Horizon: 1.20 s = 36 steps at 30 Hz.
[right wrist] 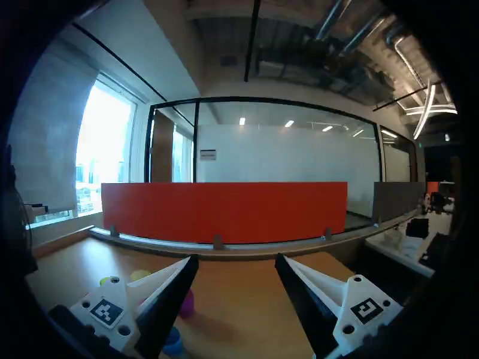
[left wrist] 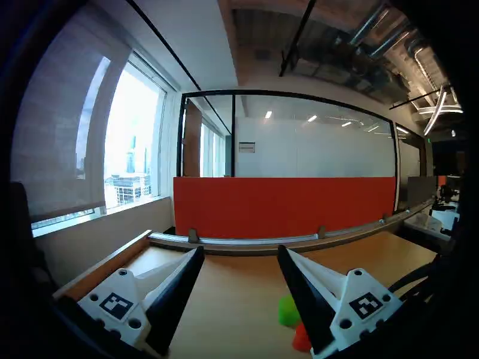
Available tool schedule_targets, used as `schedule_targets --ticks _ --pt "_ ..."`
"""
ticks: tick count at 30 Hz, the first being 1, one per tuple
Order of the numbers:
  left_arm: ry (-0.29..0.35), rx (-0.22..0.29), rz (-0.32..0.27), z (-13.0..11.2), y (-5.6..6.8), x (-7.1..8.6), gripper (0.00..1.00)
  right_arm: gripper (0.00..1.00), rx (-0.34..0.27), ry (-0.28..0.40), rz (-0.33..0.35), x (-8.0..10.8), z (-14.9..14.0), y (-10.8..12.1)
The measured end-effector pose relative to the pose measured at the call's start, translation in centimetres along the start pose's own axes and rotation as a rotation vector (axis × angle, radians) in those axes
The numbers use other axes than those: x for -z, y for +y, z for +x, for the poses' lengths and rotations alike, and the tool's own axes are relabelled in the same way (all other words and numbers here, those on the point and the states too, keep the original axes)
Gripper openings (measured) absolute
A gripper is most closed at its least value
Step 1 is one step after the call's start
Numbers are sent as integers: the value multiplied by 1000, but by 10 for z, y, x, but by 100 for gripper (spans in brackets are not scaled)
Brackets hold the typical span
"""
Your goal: Pour water
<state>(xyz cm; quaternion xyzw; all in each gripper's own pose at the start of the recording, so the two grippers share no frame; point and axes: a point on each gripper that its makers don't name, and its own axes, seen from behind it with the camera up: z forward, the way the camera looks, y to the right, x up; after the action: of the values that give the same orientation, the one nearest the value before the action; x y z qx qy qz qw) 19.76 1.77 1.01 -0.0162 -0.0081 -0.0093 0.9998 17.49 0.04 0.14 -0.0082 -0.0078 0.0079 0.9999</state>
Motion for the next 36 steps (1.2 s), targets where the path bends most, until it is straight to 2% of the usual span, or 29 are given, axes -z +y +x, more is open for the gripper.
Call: schedule_targets --ticks 6,12,18,24,36 --pt "-20 -16 -28 22 7 4 90 99 11 -3 -6 3 29 2" --pt "-51 -24 -66 25 16 6 90 99 28 -22 24 9 39 -5" --pt "-94 -56 -134 19 29 6 90 99 52 -59 78 16 33 -20" --pt "-143 -97 -186 7 33 5 90 99 80 -106 159 20 24 -39" --pt "-240 -106 -300 -22 47 4 90 99 141 -226 325 23 -5 -71"
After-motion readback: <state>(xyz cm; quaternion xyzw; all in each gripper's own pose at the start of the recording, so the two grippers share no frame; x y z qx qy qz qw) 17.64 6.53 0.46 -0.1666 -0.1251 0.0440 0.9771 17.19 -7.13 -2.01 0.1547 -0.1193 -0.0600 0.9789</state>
